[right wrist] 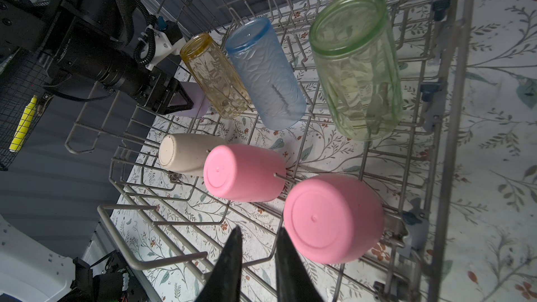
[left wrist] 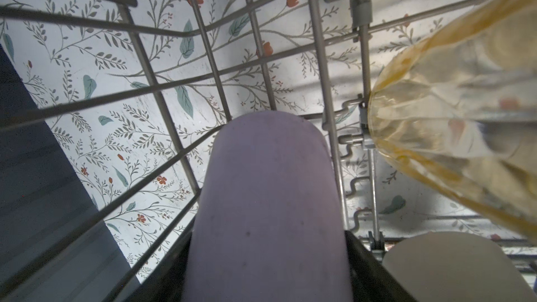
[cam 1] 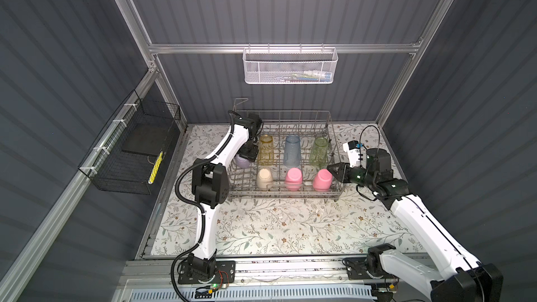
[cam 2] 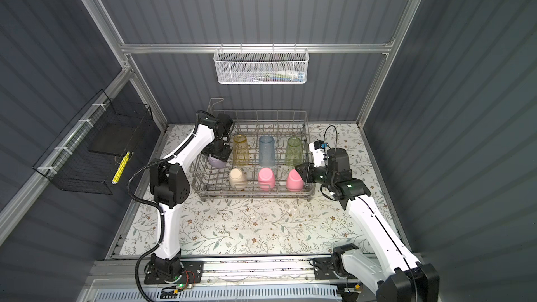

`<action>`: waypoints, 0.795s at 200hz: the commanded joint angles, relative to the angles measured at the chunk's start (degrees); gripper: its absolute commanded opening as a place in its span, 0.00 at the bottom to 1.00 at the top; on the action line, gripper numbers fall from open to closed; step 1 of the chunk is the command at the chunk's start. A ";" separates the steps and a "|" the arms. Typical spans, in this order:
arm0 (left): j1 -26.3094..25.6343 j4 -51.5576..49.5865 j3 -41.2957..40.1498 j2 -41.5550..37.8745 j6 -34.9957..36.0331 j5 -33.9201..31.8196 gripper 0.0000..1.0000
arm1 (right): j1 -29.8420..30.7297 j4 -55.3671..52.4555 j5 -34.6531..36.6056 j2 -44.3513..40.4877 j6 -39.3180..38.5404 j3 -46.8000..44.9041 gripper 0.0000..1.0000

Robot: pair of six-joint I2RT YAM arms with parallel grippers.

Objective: Load cups into a dish rack
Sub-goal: Place the cup upside down at the dish rack.

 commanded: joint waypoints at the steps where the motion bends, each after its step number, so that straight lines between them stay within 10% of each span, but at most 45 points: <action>1: 0.82 5.63 -2.53 -1.35 0.82 4.66 0.75 | -0.16 0.54 -0.67 0.17 0.43 0.22 0.24; 159: 0.78 10.02 -5.46 -3.50 0.64 1.10 0.82 | -0.16 0.48 -1.19 0.33 0.60 -0.04 0.24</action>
